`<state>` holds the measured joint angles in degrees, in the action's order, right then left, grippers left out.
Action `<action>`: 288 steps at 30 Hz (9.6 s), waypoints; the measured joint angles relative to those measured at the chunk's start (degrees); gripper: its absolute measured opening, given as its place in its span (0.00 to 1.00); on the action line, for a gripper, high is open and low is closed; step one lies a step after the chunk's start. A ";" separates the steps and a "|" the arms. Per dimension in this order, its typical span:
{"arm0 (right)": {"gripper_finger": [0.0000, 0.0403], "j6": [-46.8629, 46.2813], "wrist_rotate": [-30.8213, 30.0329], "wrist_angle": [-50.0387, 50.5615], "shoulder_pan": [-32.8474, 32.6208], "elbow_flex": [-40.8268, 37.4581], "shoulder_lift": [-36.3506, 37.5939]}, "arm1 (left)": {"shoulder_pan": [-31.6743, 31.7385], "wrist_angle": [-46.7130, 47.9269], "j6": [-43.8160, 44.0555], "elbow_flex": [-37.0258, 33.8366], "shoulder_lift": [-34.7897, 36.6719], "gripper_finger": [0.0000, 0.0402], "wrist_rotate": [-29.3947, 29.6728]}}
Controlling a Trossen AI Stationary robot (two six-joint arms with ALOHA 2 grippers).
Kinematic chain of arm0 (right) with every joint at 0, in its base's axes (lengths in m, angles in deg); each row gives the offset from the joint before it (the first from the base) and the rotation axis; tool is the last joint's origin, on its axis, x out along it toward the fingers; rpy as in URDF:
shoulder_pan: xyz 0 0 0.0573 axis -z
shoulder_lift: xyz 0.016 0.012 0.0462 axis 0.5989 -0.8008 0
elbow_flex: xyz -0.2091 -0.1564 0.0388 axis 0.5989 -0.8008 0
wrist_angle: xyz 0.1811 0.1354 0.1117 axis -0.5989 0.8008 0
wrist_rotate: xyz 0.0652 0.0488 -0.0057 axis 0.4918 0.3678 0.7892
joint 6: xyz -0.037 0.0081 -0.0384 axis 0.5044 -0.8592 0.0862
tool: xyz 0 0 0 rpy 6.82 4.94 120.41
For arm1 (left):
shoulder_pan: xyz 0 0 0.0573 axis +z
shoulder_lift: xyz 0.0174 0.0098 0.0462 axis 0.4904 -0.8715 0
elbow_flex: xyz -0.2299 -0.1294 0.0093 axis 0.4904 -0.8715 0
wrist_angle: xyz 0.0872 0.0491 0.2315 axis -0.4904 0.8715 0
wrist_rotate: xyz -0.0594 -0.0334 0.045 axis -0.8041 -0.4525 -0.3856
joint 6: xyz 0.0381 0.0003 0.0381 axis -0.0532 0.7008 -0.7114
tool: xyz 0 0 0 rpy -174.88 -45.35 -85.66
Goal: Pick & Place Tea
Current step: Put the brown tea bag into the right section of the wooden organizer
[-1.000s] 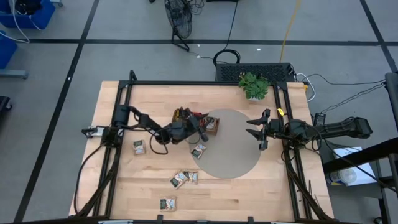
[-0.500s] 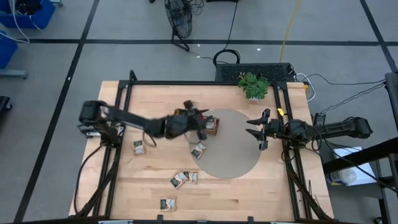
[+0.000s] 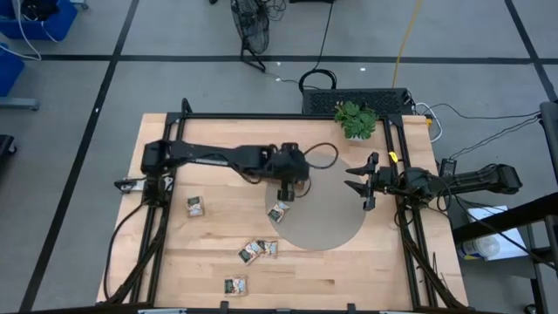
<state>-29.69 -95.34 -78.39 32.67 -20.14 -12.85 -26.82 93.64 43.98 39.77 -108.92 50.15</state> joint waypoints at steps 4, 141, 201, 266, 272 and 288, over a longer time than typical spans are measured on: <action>0.39 0.00 -0.01 0.02 0.02 0.02 0.01 | -1.93 -0.47 0.37 -1.39 5.42 0.01 3.37; 0.02 11.18 18.00 48.34 -2.43 78.58 -84.29 | -10.36 -65.13 16.64 -93.63 85.45 0.08 2.90; 0.00 17.38 -1.66 18.66 -9.67 62.84 -89.45 | -10.34 -65.31 16.64 -93.61 85.44 0.08 2.88; 0.00 8.87 -30.57 6.83 -10.95 62.90 -89.24 | -10.34 -65.31 16.64 -93.61 85.44 0.08 2.88; 0.00 11.86 -50.82 11.43 -11.47 62.88 -89.10 | -10.34 -65.31 16.64 -93.61 85.46 0.08 2.88; 0.00 8.83 -29.08 -16.25 -4.09 40.73 -73.32 | -10.36 -65.34 16.64 -93.61 85.46 0.08 2.89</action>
<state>-20.86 -124.43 -94.63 28.58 20.59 -86.17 -37.17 28.31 60.61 -53.83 -23.46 53.04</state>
